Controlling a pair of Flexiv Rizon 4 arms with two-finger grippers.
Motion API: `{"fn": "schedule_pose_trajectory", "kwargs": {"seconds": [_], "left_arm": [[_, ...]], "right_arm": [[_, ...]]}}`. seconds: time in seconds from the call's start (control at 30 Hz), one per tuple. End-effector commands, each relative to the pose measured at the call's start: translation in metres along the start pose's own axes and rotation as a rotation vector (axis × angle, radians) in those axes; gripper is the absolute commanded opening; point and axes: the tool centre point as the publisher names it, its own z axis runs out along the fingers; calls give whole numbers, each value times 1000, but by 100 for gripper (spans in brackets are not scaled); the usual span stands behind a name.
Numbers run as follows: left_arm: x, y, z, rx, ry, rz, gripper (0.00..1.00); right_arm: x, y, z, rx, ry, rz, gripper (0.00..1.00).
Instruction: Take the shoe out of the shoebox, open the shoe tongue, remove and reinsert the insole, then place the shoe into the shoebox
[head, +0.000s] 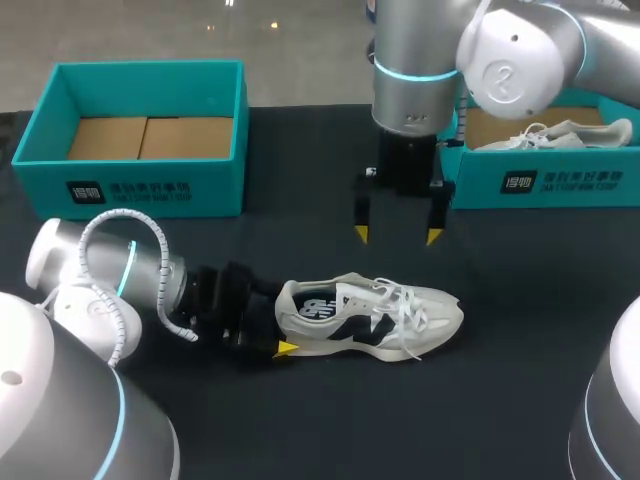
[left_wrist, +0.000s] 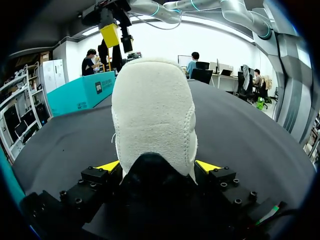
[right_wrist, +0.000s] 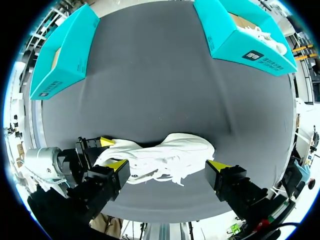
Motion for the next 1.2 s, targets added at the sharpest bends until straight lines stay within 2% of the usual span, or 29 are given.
{"fn": "schedule_pose_trajectory", "kwargs": {"seconds": [0.03, 0.3, 0.43, 0.57, 0.77, 0.83, 1.03, 1.2], "left_arm": [[0, 3, 2, -3, 1, 1, 0], [0, 3, 2, -3, 1, 1, 0], [0, 3, 2, -3, 1, 1, 0], [0, 3, 2, -3, 1, 1, 0], [0, 3, 2, -3, 1, 1, 0], [0, 3, 2, -3, 1, 1, 0], [0, 3, 2, -3, 1, 1, 0], [0, 3, 2, -3, 1, 1, 0]], "right_arm": [[17, -17, -8, -38, 1, 0, 100], [62, -57, 4, -37, -31, -58, 100], [75, -73, 8, -31, -25, -68, 100], [85, -82, 17, 12, -78, -57, 100], [88, -86, 40, 13, -107, -5, 100], [87, -86, 46, -4, -96, 16, 100], [83, -79, 63, -46, -190, 42, 100], [75, -74, 72, -86, -198, 71, 100]]}}
